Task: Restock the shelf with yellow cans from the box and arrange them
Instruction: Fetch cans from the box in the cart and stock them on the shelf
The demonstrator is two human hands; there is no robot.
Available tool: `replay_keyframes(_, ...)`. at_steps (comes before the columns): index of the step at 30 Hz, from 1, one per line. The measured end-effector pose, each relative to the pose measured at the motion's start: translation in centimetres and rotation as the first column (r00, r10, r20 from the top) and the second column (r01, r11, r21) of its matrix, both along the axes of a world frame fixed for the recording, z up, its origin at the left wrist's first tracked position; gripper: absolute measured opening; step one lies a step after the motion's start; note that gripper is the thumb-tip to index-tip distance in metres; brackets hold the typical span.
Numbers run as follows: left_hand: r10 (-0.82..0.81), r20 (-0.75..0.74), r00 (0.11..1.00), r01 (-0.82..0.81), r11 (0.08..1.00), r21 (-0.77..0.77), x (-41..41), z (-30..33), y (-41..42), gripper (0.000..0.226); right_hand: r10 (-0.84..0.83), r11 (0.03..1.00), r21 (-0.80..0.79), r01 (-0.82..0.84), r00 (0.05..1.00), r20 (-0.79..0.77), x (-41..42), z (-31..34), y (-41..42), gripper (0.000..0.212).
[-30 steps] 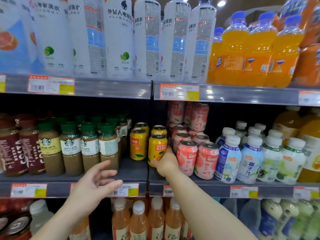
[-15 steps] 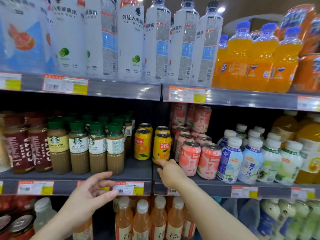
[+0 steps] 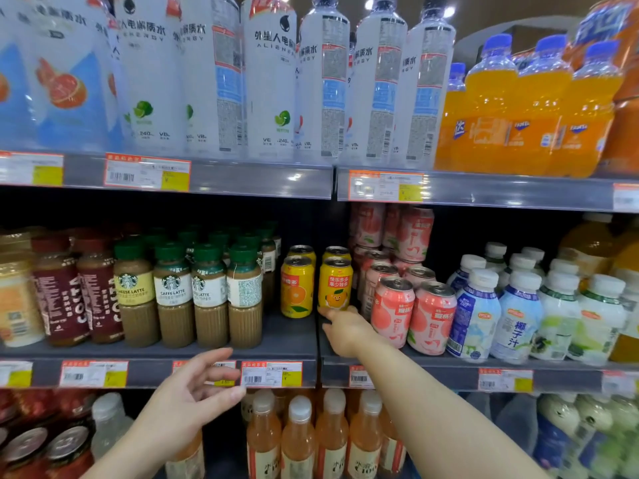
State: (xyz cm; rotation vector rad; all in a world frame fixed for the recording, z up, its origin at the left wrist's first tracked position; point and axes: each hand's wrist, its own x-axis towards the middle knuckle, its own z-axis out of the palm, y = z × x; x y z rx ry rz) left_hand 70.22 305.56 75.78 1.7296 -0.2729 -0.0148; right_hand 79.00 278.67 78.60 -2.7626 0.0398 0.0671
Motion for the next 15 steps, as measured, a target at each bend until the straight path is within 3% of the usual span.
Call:
replay_keyframes(3,0.021,0.007,1.0,-0.021,0.999,0.037,0.0,0.3,-0.9,0.108,0.023,0.999,0.042,-0.023,1.0,0.005,-1.7,1.1,0.2,0.052)
replay_keyframes(8,0.133,0.205,0.97,-0.159,0.981,0.114,-0.6,2.3,-6.5,0.055,0.106,0.984,0.114,-0.134,0.97,0.219,-9.6,4.0,-2.0,0.051)
replay_keyframes(11,0.031,0.302,0.953,-0.112,0.961,0.254,-1.9,3.0,-13.2,0.047,0.082,0.984,0.13,-0.12,0.96,0.266,-14.7,4.1,-6.5,0.051)
replay_keyframes(15,-0.065,0.362,0.93,-0.085,0.92,0.383,-4.2,2.6,-24.9,0.047,-0.053,0.996,0.086,0.032,0.965,0.257,-20.2,2.5,-17.1,0.052)
